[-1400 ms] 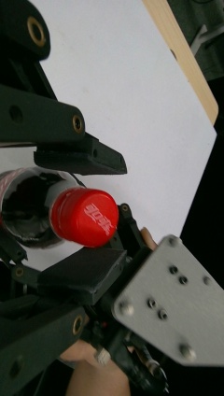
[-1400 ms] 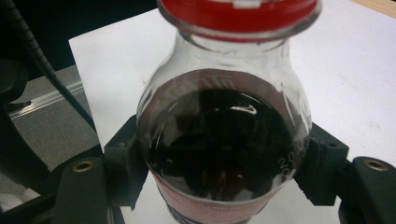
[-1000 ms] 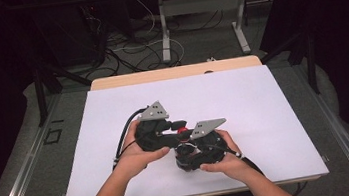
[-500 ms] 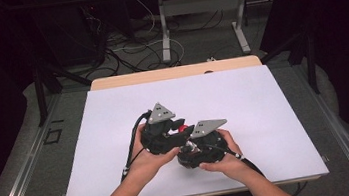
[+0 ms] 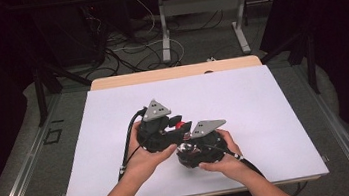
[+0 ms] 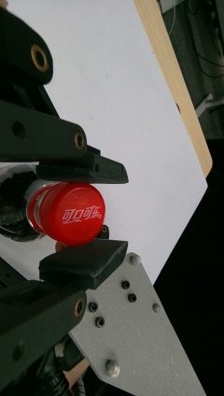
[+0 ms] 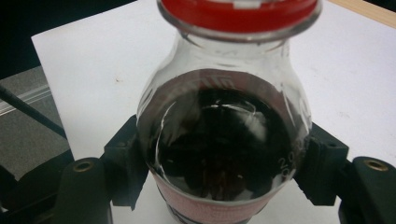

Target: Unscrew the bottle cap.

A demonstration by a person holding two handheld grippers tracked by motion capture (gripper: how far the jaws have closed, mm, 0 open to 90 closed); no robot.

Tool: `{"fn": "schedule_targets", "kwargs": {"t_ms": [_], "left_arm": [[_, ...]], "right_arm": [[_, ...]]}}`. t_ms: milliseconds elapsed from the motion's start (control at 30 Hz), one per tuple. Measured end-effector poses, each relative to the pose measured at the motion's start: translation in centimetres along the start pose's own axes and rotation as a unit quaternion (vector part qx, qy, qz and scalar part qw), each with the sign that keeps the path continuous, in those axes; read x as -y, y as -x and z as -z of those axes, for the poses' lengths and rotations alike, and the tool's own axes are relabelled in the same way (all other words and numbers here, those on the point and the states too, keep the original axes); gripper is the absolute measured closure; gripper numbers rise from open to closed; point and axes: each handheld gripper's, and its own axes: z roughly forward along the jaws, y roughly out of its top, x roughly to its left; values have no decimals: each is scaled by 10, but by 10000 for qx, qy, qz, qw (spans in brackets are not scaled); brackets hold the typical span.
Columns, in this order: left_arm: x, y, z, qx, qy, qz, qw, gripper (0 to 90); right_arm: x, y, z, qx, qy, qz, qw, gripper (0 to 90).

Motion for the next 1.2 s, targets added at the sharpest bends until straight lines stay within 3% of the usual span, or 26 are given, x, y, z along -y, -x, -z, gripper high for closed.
{"fn": "schedule_targets", "kwargs": {"t_ms": [200,467,733,1033,1200], "left_arm": [[0,-9,5,-82,15,99,9999,619],[4,-25,11,-306,0,247,9992,619],[18,-44,10,-580,10,456,9973,619],[37,-63,19,-667,50,794,9946,619],[49,-73,22,-742,50,879,9934,619]], "right_arm": [[0,4,3,35,-26,-81,10000,300],[0,14,9,223,159,-179,9995,300],[1,22,15,465,178,-247,9985,300],[3,30,16,642,168,-329,9973,300],[4,34,13,675,154,-351,9970,300]]}}
